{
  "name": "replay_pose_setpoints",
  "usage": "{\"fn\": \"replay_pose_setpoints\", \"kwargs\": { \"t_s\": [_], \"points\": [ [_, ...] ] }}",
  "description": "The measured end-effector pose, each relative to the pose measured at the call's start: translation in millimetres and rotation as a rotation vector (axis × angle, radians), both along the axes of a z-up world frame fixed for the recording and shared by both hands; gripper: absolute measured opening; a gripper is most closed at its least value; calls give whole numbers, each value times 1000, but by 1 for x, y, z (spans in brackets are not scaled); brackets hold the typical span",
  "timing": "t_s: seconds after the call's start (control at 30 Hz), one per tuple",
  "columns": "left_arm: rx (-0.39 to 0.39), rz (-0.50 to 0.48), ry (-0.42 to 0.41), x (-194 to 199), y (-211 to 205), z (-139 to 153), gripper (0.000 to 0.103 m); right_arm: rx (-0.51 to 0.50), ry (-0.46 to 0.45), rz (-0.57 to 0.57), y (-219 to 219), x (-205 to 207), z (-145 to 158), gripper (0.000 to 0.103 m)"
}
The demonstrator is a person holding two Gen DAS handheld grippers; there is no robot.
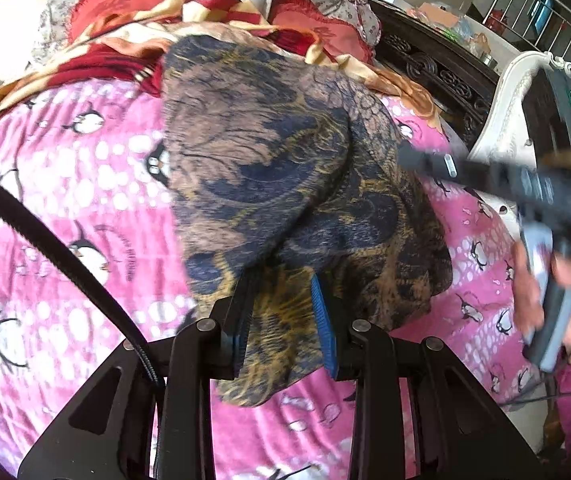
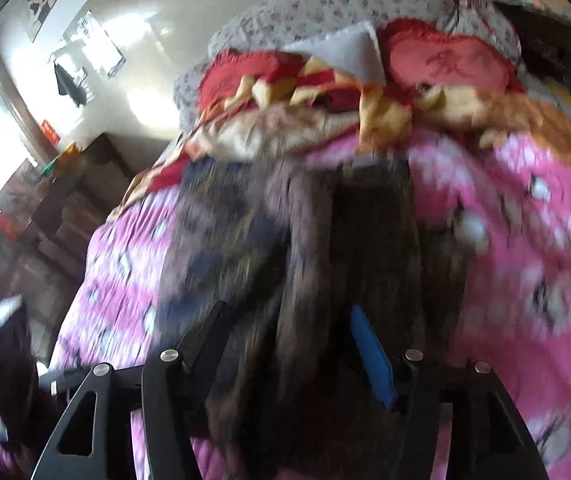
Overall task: Fold small clothes
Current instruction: 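Lift the folded garment with both grippers and carry it across the quilt, then lower the held garment onto the pink quilt with both grippers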
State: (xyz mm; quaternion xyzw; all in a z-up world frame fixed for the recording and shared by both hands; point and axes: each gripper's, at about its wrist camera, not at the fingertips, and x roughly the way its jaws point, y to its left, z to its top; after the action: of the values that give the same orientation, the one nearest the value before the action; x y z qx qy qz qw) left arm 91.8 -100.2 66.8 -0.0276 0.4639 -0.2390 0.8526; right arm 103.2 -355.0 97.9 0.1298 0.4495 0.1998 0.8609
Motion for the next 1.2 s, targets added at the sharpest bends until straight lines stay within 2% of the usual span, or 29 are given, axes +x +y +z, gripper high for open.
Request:
{"fn": "replay_pose_setpoints", "kwargs": {
  "t_s": [0.07, 0.2, 0.23, 0.27, 0.3, 0.4, 0.5, 0.53, 0.67, 0.73, 0.8, 0.87, 0.93, 1.03, 1.13, 1.2],
  "points": [
    [2, 15, -18, -3, 7, 4, 28, 37, 44, 18, 5, -14, -14, 63],
    [9, 51, -18, -4, 15, 6, 28, 82, 107, 22, 16, -7, -41, 62],
    [8, 57, -16, -3, 16, 7, 28, 89, 113, 34, 21, -5, -43, 42],
    [11, 64, -17, -1, 15, 7, 28, 66, 107, 40, 28, -2, -42, 15],
    [16, 69, -18, 1, 13, 7, 28, 29, 94, 39, 32, -1, -38, 11],
    [13, 75, -30, 3, 9, 10, 28, -50, 2, 69, 36, -10, -8, 8],
    [13, 76, -21, 7, 3, 5, 29, -111, -53, 38, 20, -22, 10, 8],
    [15, 75, -12, 8, 0, 1, 33, -123, -49, 15, 11, -24, 10, 8],
    [23, 69, 26, 11, -8, -14, 33, -187, 33, -72, -12, -23, -19, 8],
    [33, 63, 18, 10, -10, -15, 33, -186, 2, -44, -14, -28, -21, 8],
    [46, 63, 0, 10, -10, -13, 33, -182, -31, -41, -16, -30, -11, 16],
    [48, 71, -6, 13, -8, -11, 33, -171, -71, -82, -21, -30, 2, 52],
    [44, 77, -3, 16, -7, -11, 33, -126, -156, -128, -23, -24, 19, 71],
    [48, 81, -4, 19, -6, -12, 36, -110, -171, -128, -12, 4, 26, 71],
    [53, 83, -8, 21, -8, -12, 36, -124, -107, -110, 7, 41, 17, 71],
    [54, 83, -10, 23, -8, -12, 36, -147, -41, -95, 18, 66, 2, 65]
  ]
}}
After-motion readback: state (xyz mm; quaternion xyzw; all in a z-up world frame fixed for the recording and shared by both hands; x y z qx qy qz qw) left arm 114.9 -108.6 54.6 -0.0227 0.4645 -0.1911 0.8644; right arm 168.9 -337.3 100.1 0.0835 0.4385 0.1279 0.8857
